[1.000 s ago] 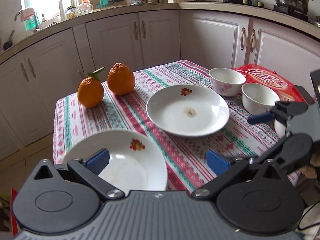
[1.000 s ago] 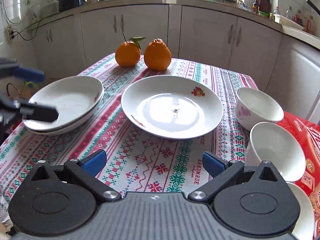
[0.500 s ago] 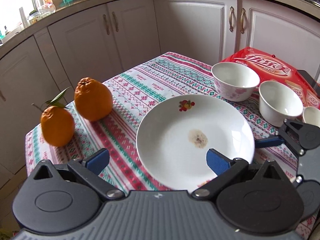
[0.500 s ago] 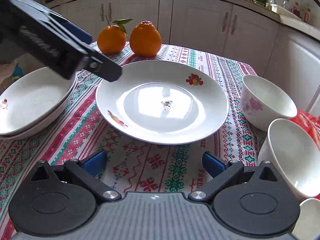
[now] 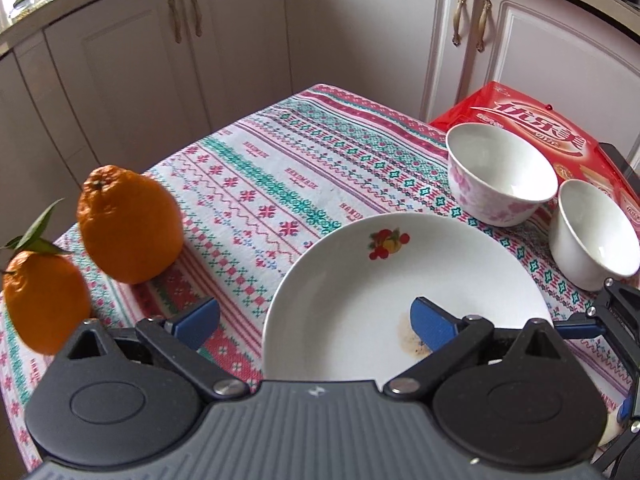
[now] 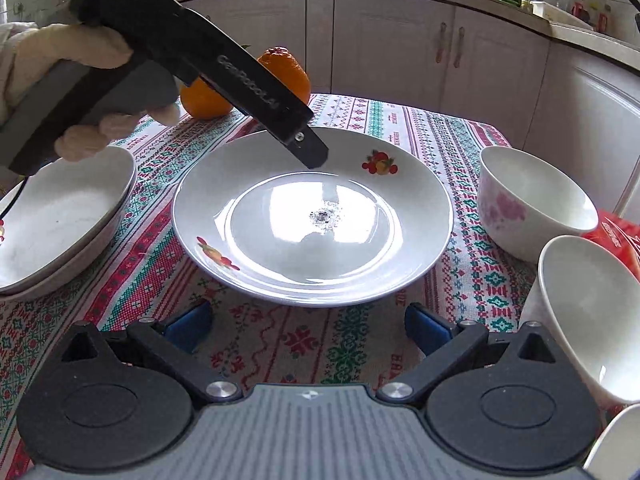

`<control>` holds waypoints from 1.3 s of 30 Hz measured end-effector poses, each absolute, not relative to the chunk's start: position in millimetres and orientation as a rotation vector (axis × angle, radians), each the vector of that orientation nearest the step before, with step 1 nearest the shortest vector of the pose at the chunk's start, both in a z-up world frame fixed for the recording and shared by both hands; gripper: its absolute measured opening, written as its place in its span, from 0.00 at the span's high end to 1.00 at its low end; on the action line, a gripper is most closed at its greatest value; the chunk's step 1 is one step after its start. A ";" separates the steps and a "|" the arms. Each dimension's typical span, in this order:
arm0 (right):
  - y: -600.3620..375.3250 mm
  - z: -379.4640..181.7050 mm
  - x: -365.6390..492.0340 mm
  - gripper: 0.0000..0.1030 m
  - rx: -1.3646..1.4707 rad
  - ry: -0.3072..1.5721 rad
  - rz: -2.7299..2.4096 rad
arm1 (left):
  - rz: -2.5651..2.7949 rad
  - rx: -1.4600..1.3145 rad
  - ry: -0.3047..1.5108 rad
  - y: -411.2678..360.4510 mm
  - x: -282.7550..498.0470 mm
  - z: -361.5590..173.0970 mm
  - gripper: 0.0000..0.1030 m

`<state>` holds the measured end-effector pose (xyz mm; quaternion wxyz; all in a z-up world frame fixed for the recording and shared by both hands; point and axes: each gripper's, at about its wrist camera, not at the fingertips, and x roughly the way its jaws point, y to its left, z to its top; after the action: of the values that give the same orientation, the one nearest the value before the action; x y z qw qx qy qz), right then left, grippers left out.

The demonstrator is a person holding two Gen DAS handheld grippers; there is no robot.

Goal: Organize plates and bowls
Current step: 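Move left tool to the brown-stained white plate and grasp its rim, then lift the brown-stained plate with left tool and carry it toward the floral plate stack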

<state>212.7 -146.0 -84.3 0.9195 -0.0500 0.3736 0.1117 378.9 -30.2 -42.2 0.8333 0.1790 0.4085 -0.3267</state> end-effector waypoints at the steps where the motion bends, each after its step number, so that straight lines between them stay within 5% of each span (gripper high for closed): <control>1: -146.8 -83.9 213.9 0.00 -0.105 0.769 0.233 | -0.701 0.379 0.874 -32.4 381.8 -44.0 0.05; 13: -151.4 -83.1 221.7 0.08 -0.101 0.757 0.253 | -0.772 0.371 0.965 -48.2 403.7 -60.7 0.26; 39: -146.8 -71.9 216.5 0.11 -0.149 0.734 0.296 | -0.800 0.375 0.982 -44.0 397.0 -56.8 0.28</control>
<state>216.5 -146.8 -71.9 0.9201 -0.0724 0.3570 0.1438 397.0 -44.0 -56.8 0.7898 0.1741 0.4559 -0.3716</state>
